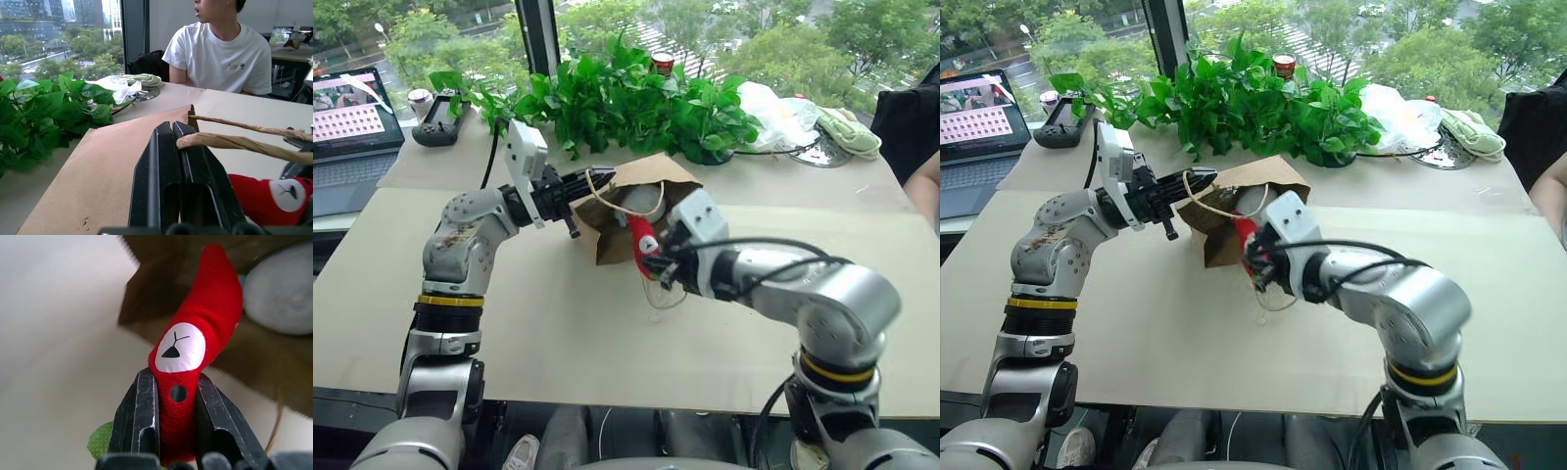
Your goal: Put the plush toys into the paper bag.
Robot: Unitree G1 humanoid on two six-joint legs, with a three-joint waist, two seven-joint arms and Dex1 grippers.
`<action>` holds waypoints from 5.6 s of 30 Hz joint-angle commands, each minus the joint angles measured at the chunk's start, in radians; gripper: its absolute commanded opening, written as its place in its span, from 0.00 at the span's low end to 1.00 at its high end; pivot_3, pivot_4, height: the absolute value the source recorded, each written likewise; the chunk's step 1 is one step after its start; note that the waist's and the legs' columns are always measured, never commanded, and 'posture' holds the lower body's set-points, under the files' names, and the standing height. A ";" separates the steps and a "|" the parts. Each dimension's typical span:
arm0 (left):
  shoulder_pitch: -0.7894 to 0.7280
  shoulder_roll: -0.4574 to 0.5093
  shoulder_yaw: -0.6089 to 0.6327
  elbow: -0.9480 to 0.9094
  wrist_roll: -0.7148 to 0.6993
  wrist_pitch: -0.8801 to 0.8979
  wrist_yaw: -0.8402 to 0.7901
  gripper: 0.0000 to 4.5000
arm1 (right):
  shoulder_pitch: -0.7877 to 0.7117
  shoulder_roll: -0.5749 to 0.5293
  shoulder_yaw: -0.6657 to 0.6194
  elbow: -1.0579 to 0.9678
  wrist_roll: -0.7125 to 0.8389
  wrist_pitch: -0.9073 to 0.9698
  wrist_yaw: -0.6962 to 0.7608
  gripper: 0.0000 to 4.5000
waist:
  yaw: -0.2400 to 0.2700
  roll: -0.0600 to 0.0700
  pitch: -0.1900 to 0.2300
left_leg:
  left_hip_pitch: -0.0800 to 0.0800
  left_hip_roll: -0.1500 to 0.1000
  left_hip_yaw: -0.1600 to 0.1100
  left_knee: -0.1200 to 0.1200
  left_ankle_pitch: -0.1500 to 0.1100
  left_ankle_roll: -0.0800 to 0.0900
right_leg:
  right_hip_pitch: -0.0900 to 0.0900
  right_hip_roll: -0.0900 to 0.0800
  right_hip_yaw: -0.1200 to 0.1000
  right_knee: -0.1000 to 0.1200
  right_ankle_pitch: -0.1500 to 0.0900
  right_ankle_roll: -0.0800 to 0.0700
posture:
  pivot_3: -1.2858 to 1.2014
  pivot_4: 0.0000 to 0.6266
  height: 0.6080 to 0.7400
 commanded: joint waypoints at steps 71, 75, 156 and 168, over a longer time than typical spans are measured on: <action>-0.021 0.006 -0.008 -0.010 0.001 -0.020 -0.027 0.00 | 0.328 0.288 0.012 0.025 -0.098 -0.061 -0.041 0.96 | -0.002 0.001 0.000 | -0.001 0.000 -0.001 0.000 0.000 0.000 | -0.001 0.000 -0.001 0.000 0.000 0.000 | 0.52 0.24 0.83; -0.021 0.013 -0.006 -0.009 0.002 -0.019 -0.030 0.00 | 0.335 0.330 0.036 0.084 -0.144 -0.143 -0.087 0.96 | -0.004 0.001 0.000 | -0.002 0.000 -0.001 0.000 0.000 0.000 | -0.001 0.000 -0.001 0.000 0.000 0.000 | 0.52 0.24 0.83; -0.019 -0.120 0.198 -0.128 -0.291 0.376 0.324 0.82 | -0.108 -0.051 -0.272 -0.055 -0.070 -0.216 0.068 0.99 | 0.000 0.001 0.001 | -0.002 -0.001 -0.002 -0.001 0.000 0.000 | -0.001 0.000 -0.001 0.000 0.000 0.000 | 0.52 0.24 0.83; 0.146 -0.019 0.229 -0.168 -0.294 0.382 0.306 0.82 | 0.042 -0.253 -0.465 -0.096 0.156 -0.287 0.318 0.99 | 0.002 0.001 0.001 | -0.001 -0.001 -0.002 -0.001 0.000 0.000 | 0.000 -0.001 -0.001 -0.001 0.000 0.000 | 0.52 0.24 0.83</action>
